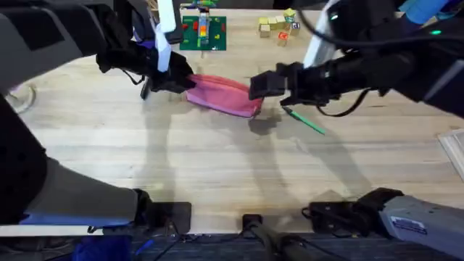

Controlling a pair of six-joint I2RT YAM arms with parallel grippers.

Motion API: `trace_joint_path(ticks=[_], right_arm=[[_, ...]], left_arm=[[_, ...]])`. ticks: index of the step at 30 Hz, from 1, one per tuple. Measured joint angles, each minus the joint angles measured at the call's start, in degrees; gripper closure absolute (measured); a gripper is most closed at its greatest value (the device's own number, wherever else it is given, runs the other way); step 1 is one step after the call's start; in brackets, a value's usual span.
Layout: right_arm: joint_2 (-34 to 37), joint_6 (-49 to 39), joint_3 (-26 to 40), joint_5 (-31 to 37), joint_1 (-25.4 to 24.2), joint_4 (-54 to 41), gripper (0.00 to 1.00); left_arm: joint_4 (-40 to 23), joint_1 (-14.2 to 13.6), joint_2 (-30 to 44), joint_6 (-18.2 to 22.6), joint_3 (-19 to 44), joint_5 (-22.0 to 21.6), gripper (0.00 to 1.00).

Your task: Unzip the bag, pick up the pens from the table one at a time and place them inside, then zip the bag closed.

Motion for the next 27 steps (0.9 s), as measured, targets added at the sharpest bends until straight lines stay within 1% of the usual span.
trace_joint_path(ticks=[4, 6, 12, 17, 22, 24, 27], right_arm=[[2.04, 1.28, 0.0, 2.99, 2.69, 0.62, 0.005], [2.82, 2.01, 0.0, 4.25, 3.25, 1.74, 0.005], [6.1, 3.33, 0.0, 6.16, 3.47, 6.08, 0.005], [9.76, 4.37, 0.0, 6.5, 3.47, 7.32, 0.016], [11.29, 5.47, 0.0, 6.5, 3.47, 7.76, 0.078], [11.4, 5.51, 0.0, 6.5, 3.47, 7.94, 0.117], [11.91, 6.08, 0.0, 6.5, 3.47, 8.41, 0.25]], left_arm=[[0.0, 0.0, 0.0, 0.0, 0.0, 0.0, 0.958], [0.0, 0.0, 0.0, 0.0, 0.0, 0.0, 0.958], [0.0, 0.0, 0.01, 0.0, 0.0, 0.0, 0.958], [0.0, 0.0, 0.0, 0.0, 0.0, 0.0, 0.958], [0.0, 0.0, 0.0, 0.0, 0.0, 0.01, 0.958], [0.0, 0.0, 0.01, 0.0, 0.0, 0.0, 0.958], [0.0, 0.0, 0.0, 0.0, 0.01, 0.0, 0.958]])
